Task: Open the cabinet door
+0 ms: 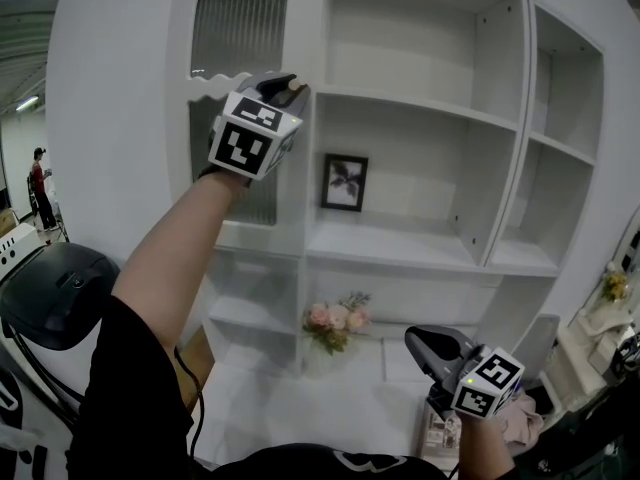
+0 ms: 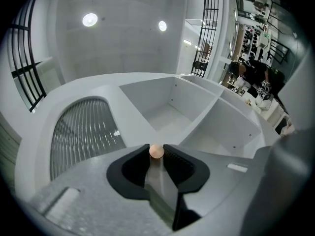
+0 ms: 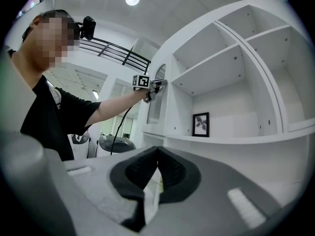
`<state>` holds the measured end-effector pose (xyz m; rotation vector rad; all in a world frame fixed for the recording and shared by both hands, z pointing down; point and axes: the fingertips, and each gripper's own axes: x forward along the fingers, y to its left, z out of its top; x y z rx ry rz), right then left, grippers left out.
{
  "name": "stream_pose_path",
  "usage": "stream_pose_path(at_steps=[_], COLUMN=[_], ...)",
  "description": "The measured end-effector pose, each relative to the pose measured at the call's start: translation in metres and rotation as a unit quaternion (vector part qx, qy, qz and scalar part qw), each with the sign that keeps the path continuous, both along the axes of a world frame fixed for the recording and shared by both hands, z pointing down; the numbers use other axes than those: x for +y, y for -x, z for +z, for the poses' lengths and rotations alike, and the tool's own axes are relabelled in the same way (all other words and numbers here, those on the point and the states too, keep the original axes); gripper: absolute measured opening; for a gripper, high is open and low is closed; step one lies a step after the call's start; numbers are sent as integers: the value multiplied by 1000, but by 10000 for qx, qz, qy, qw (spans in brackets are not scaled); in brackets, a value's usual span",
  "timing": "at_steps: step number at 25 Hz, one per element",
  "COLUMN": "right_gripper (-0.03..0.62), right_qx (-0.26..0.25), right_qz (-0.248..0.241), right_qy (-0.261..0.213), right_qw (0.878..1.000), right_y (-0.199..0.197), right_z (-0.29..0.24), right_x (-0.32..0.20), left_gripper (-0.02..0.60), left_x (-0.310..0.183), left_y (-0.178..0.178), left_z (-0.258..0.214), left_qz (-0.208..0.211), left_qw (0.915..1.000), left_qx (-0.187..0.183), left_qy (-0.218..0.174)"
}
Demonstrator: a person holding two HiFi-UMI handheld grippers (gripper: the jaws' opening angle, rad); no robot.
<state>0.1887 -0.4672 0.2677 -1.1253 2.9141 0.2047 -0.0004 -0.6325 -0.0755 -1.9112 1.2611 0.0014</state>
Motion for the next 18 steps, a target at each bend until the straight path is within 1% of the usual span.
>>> stream_pose_path(at_steps=[4, 9, 15, 18], right_gripper=[2, 2, 2, 2], right_qx=[22, -142, -247, -209], right_qz=[-25, 1, -135, -156], right_qy=[33, 236, 419, 451], right_qw=[10000, 9996, 9987, 9986], right_y=[-13, -29, -23, -17], right_z=[1, 24, 43, 45], right_x=[11, 25, 41, 50], left_gripper=[84, 84, 81, 80], left_x=[0, 5, 18, 23], left_y=[0, 1, 5, 9], left_z=[1, 2, 0, 1], left_qz=[177, 320, 511, 516], left_qw=[9994, 9981, 9954, 9948], left_qx=[185, 283, 569, 579], left_qy=[251, 453, 573, 665])
